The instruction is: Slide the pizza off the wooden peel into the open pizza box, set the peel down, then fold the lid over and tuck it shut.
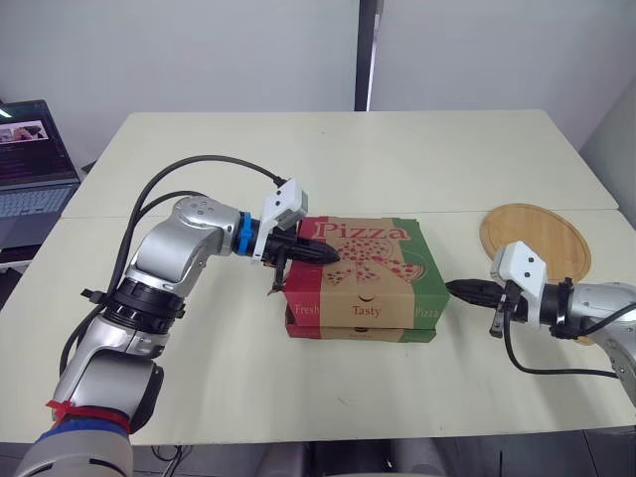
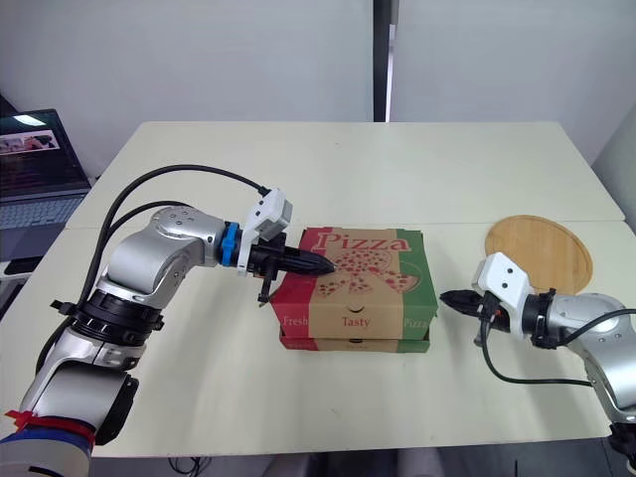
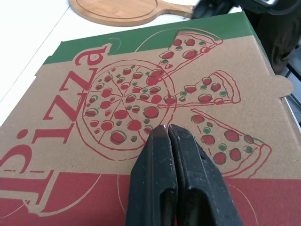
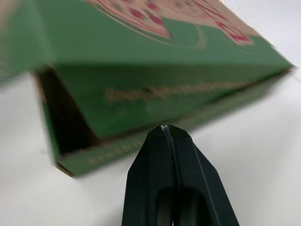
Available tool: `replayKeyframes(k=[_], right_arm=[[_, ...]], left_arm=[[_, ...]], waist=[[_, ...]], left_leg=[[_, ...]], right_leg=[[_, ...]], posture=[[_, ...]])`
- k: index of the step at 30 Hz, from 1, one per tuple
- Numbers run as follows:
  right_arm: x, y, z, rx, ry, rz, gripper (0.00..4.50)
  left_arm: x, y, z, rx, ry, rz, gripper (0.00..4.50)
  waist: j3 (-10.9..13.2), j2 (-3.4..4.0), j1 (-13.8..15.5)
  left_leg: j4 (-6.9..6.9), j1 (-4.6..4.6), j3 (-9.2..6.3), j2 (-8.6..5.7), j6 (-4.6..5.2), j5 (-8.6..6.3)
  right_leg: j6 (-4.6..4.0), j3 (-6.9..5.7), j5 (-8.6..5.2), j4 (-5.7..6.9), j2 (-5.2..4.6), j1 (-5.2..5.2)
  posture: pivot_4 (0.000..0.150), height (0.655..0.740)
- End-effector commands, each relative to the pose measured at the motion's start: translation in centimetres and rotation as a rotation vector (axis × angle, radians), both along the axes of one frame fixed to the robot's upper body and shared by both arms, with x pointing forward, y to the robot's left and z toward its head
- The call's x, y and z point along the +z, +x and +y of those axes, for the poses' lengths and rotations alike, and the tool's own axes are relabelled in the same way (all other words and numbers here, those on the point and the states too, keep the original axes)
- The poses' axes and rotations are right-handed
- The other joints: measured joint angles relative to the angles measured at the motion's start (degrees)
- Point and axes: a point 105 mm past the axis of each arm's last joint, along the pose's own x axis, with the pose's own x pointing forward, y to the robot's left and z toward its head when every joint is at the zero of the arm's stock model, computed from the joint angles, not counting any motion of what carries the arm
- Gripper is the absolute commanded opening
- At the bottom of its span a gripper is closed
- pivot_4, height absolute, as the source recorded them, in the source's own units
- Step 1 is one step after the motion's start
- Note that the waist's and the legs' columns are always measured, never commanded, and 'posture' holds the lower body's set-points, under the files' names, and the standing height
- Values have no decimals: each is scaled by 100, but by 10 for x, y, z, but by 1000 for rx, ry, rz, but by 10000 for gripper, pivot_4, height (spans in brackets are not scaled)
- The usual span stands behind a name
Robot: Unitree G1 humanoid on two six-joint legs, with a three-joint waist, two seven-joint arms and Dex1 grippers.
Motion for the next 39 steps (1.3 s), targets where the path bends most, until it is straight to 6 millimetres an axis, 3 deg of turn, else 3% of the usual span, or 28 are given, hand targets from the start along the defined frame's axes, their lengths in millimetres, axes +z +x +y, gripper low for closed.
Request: replayKeyframes(k=[1,14,22,29,33,36,39], right_arm=[[14,-9,15,70,62,21,0],[8,-14,30,87,80,48,0],[-2,-18,28,51,38,18,0],[-8,-23,13,-13,-19,29,0],[1,-26,-2,-59,-25,33,0],[18,-26,-12,-81,-21,-5,5835],[34,-32,-10,-55,-12,-27,15799]], left_arm=[[20,0,-4,-17,-48,-37,366],[6,-9,-25,-129,64,-52,366],[-5,-6,-25,-127,128,-54,366],[-10,-4,-22,-109,145,-53,366],[-9,-3,-21,-101,139,-54,366],[-8,-2,-20,-96,136,-57,0],[-6,0,-20,-91,131,-61,0]], waist=[[1,-1,2],[0,-1,7],[0,-1,8],[0,-1,13],[0,-1,17],[0,-1,21],[0,-1,21]], left_leg=[[1,0,-1,0,0,0],[2,0,-4,-1,0,0],[2,0,-3,-1,0,0],[2,1,-4,-1,0,0],[3,1,-2,-2,0,0],[3,1,-3,-2,0,0],[3,3,-4,0,0,0]], right_leg=[[0,-1,0,0,0,1],[0,-4,0,0,0,2],[0,-4,0,1,0,2],[0,-4,0,1,0,4],[1,-3,0,2,0,4],[0,-4,0,2,0,6],[0,-6,0,2,0,8]], posture=[[1500,7400],[1500,7400],[1500,7400],[1500,7400],[1500,7400],[1500,7400],[1500,7400]])
